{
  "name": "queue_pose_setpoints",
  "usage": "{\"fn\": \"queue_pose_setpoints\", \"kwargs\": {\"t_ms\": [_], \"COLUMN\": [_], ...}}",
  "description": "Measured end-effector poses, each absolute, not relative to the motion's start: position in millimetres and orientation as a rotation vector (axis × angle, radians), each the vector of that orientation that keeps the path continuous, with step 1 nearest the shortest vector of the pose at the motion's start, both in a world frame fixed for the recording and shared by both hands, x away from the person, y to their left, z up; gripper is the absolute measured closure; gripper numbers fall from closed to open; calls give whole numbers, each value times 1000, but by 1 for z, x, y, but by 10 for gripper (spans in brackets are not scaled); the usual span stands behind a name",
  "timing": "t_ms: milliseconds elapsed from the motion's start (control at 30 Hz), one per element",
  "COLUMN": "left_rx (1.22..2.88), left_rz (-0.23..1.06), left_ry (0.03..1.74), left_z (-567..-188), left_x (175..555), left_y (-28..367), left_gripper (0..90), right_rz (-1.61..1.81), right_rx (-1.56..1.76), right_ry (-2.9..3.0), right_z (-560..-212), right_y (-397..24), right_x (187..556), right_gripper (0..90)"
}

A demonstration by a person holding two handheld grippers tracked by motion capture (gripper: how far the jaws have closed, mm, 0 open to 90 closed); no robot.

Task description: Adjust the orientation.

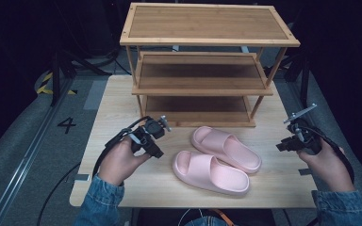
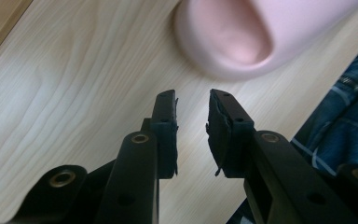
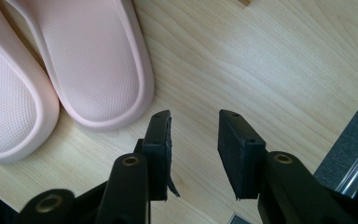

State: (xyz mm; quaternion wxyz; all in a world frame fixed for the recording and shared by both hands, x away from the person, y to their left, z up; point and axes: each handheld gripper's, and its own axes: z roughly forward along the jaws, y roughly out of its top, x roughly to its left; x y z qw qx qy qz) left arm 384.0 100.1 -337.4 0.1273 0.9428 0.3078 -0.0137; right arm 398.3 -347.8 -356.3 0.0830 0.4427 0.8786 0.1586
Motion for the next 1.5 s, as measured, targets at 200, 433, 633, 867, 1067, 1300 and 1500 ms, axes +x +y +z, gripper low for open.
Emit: {"fn": "queue_pose_setpoints", "kwargs": {"t_ms": [200,433,633,867,1067,1300,1500], "left_rx": [2780,2783,2784,2749,2793,2866,2862], "left_rz": [-79,-128,-144,-188,-207,-204,-208], "left_ry": [793,674,631,530,436,435,467], "left_z": [-345,-349,-350,-353,-367,-389,-388], "left_x": [385,381,379,376,370,367,369], "left_y": [66,27,9,-16,-46,-64,-58], "left_gripper": [779,796,793,800,808,808,818], "right_rz": [469,452,445,435,436,432,431], "right_rx": [1353,1359,1368,1363,1355,1349,1347], "right_ry": [2619,2619,2620,2634,2637,2654,2656], "right_z": [-360,-363,-365,-369,-369,-373,-373], "right_y": [-352,-353,-352,-348,-348,-345,-344], "right_x": [393,389,389,391,390,391,391], "right_gripper": [672,671,671,667,665,661,659]}}
